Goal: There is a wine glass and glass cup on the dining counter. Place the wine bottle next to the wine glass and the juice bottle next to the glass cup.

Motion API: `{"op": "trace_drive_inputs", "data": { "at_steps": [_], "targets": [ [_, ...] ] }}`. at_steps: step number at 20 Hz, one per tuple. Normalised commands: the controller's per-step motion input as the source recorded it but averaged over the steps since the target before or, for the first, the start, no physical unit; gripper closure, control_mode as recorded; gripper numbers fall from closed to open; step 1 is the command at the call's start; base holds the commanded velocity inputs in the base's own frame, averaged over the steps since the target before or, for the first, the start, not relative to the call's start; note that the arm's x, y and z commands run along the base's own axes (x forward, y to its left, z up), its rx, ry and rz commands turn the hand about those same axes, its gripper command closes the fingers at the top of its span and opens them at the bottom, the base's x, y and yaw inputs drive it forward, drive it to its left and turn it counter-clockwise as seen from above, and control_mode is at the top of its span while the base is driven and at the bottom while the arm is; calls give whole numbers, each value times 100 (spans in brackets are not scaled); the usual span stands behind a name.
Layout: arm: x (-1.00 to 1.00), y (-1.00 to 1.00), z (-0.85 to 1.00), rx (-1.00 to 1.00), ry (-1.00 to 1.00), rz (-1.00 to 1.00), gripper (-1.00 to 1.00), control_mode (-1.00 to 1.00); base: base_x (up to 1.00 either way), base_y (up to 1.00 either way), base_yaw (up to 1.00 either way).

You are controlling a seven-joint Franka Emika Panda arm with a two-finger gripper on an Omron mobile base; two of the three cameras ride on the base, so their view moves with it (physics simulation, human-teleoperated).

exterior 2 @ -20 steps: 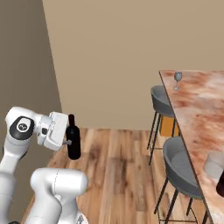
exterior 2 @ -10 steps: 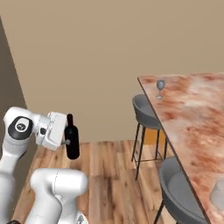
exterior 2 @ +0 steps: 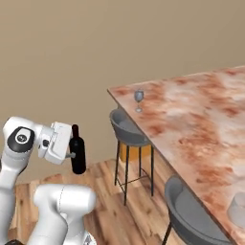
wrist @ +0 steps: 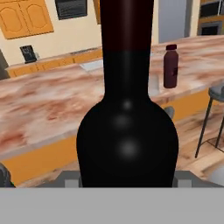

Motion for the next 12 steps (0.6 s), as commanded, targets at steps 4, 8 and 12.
{"op": "trace_drive_inputs", "data": {
  "at_steps": [4, 8, 12],
  "targets": [
    [0, 0, 0, 0, 0, 0, 100, 100, 62, 28, -49],
    [0, 0, 0, 0, 0, 0, 100, 100, 57, 29, -54],
    [0, 0, 0, 0, 0, 0, 100, 100, 50, 27, -61]
  ]
}}
